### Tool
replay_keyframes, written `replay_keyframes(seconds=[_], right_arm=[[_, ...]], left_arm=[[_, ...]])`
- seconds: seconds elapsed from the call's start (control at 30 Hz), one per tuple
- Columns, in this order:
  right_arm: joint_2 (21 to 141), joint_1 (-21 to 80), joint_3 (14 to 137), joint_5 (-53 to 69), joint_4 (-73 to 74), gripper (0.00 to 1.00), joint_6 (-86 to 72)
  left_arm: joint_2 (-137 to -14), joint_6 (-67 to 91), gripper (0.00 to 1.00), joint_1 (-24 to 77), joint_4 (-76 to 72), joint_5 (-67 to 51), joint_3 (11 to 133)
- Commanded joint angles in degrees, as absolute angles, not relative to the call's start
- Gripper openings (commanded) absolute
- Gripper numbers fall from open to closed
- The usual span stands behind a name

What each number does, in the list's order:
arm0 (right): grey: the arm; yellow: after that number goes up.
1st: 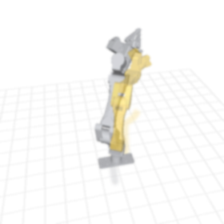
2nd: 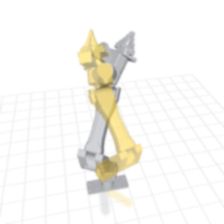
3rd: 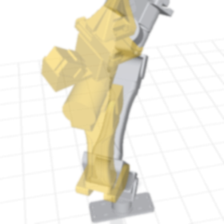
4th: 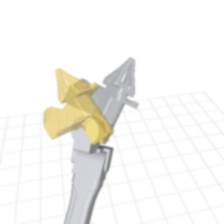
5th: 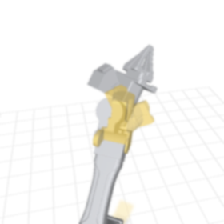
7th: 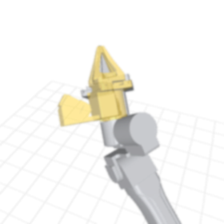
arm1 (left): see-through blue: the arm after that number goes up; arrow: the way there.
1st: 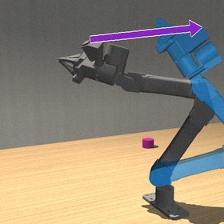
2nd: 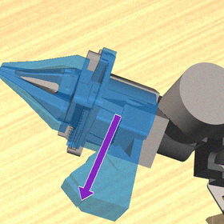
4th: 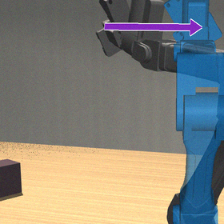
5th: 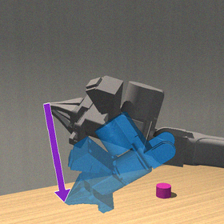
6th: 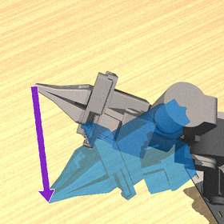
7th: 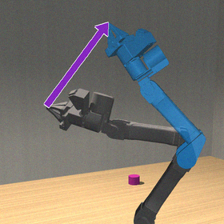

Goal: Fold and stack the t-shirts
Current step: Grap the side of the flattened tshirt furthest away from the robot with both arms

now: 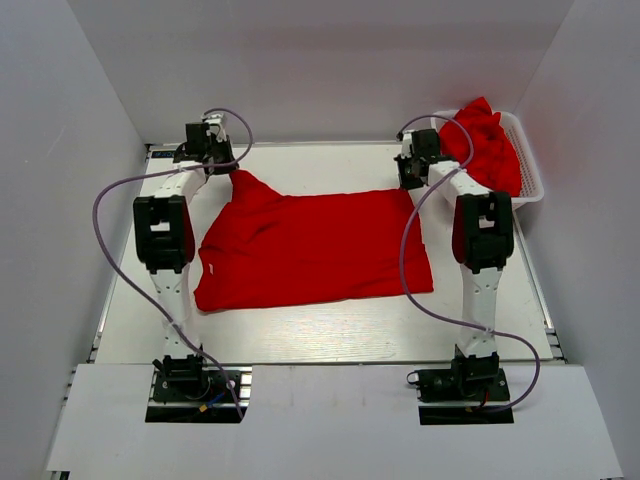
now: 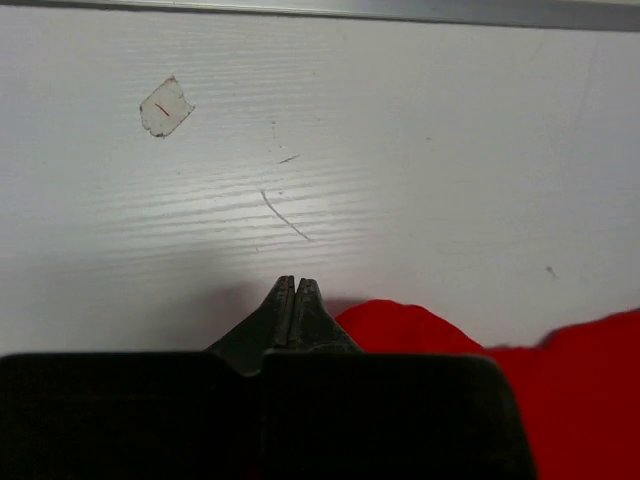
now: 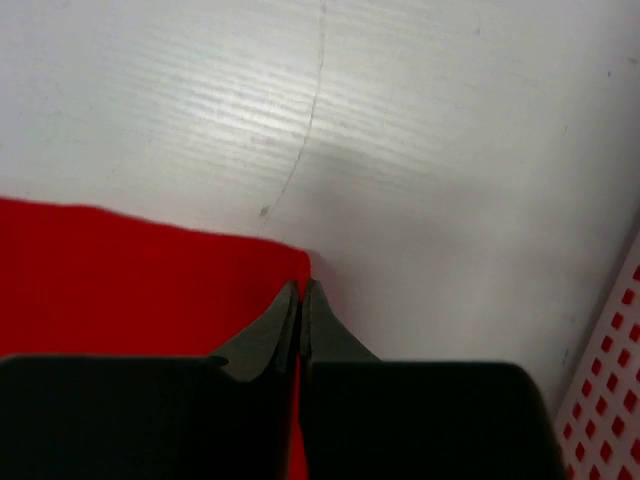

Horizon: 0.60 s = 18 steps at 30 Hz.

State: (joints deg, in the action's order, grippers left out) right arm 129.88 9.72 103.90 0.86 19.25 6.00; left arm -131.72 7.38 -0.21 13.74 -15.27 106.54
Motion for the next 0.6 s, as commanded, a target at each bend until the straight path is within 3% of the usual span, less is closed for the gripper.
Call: replay_keyframes(seconds=[0.0, 0.57], right_arm=[[121.7, 9.3, 100.0, 2.0, 16.3, 0.0, 7.6], [101.5, 9.4, 76.1, 3.4, 8.7, 0.0, 5.2]], left_arm=[[-119.1, 9.4, 0.0, -0.1, 15.5, -16.4, 100.6], [-81.1, 20.7, 0.0, 0.4, 23.4, -5.8, 61.5]])
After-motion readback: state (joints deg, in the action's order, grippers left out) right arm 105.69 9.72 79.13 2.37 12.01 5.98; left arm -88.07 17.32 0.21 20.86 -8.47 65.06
